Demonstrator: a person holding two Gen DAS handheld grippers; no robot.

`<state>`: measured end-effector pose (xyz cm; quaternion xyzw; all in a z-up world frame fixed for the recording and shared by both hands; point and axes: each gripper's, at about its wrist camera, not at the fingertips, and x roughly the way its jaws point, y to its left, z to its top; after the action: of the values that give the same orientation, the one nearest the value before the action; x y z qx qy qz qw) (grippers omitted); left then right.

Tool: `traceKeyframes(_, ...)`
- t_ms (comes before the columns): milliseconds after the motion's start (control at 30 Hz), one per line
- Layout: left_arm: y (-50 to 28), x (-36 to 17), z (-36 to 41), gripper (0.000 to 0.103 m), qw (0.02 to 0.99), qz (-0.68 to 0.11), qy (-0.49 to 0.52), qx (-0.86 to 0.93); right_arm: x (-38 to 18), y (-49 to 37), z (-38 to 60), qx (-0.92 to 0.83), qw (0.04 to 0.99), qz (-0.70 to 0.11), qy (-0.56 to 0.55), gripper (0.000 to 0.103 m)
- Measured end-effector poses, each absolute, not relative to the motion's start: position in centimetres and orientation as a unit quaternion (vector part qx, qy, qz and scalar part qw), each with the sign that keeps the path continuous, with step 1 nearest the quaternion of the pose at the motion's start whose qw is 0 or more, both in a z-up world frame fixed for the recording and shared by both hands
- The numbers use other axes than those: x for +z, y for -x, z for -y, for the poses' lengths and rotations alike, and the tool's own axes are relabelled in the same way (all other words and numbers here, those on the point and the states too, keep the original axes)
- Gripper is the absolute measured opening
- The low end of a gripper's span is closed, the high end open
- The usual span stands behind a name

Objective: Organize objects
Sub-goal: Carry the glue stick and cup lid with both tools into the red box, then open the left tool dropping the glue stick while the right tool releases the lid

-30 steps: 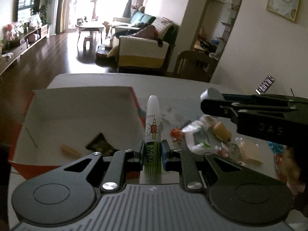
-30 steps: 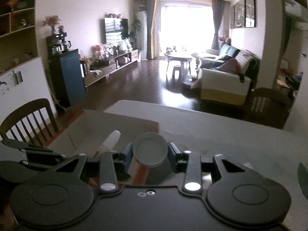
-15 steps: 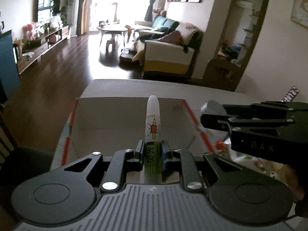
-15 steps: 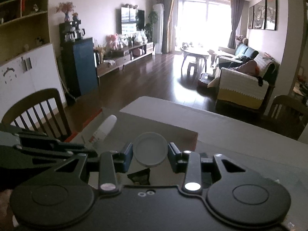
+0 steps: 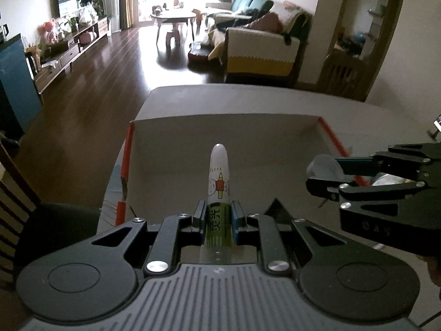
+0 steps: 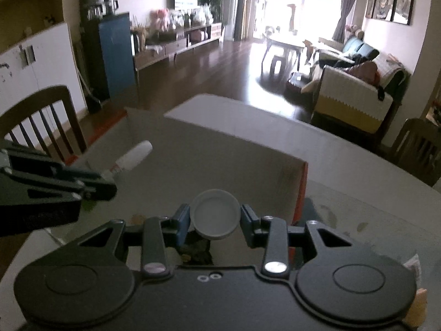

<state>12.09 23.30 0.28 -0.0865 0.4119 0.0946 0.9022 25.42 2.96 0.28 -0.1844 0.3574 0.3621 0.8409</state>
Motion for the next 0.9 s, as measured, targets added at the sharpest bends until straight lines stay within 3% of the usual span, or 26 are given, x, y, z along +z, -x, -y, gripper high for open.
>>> traceKeyframes(733, -16.8, -5.4, -24.6, 0.016, 0.839, -0.530, 0.083, 0.089, -4.3, -26.0, -6.4, 0.348, 0.788, -0.447, 0.242, 0.038)
traceKeyframes(900, -17.2, -5.9, -24.3, 0.016, 0.830, -0.545, 0.081, 0.089, -4.4, -25.1, -6.6, 0.351, 0.780, -0.451, 0.256, 0.043)
